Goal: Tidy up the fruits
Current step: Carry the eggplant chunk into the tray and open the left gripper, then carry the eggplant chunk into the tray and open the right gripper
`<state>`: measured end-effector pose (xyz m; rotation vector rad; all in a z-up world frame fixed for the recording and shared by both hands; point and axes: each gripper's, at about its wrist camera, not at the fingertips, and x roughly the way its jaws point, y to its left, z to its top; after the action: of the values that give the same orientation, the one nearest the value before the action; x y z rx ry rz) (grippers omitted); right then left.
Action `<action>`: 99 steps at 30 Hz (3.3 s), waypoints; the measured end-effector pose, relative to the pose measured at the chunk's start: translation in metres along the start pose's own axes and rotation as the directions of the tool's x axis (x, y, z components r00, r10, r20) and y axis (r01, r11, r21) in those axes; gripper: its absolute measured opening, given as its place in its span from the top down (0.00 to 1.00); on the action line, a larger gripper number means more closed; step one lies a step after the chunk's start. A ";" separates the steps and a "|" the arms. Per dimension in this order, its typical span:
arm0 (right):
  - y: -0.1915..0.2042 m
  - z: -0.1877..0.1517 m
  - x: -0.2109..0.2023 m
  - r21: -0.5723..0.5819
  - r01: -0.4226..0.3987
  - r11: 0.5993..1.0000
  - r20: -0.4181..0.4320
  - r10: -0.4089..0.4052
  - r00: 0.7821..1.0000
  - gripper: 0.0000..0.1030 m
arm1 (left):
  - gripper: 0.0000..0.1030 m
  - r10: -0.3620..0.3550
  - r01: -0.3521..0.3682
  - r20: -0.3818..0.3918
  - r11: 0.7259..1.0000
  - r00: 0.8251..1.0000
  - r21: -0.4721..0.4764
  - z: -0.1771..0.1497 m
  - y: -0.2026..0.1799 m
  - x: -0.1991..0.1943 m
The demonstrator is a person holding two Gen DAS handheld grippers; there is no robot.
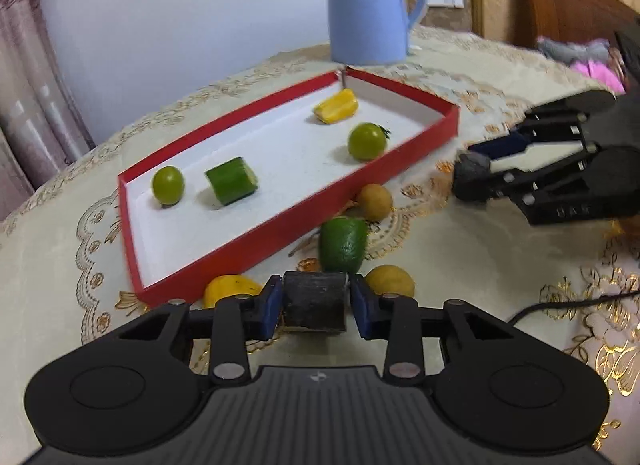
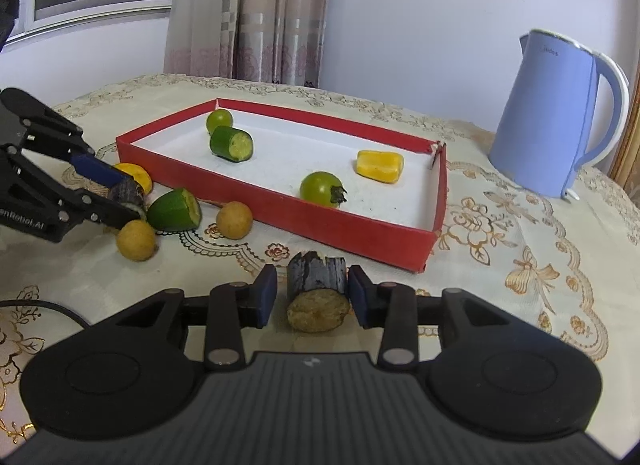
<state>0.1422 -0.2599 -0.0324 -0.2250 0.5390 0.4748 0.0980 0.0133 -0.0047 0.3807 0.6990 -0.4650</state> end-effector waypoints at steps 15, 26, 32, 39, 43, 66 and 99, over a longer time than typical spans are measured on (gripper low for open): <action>-0.002 -0.001 -0.002 0.001 -0.005 1.000 0.012 0.005 1.000 0.69 | 0.66 0.014 -0.010 0.050 0.997 0.999 -0.074 -0.011 -0.003 -0.012; 0.001 -0.002 -0.005 -0.002 -0.009 1.000 0.023 0.009 1.000 0.69 | 0.66 0.131 -0.099 0.158 0.976 0.979 -0.193 0.005 0.011 -0.034; 0.000 -0.001 -0.007 0.003 -0.015 1.000 0.029 0.014 0.999 0.69 | 0.66 0.201 -0.136 0.222 0.952 0.954 -0.275 0.033 0.024 -0.033; -0.001 -0.001 -0.005 0.010 -0.025 1.000 0.029 0.025 0.999 0.69 | 0.66 0.239 -0.155 0.248 0.937 0.939 -0.314 0.066 0.038 -0.003; -0.002 -0.001 -0.006 0.023 -0.033 0.999 0.033 0.032 0.999 0.69 | 0.66 0.262 -0.177 0.232 0.926 0.937 -0.334 0.079 0.047 0.018; -0.005 -0.002 -0.004 0.026 -0.049 0.998 0.032 0.048 0.998 0.69 | 0.66 0.366 -0.310 0.060 0.855 0.929 -0.415 0.106 0.060 0.097; -0.004 -0.002 -0.008 0.028 -0.029 0.999 0.053 0.028 0.998 0.70 | 0.05 0.565 -0.426 0.135 0.739 0.814 -0.521 0.062 0.048 0.007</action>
<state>0.1370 -0.2672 -0.0296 -0.1771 0.4975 0.4994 0.1603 0.0211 0.0424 0.0240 0.3763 0.1793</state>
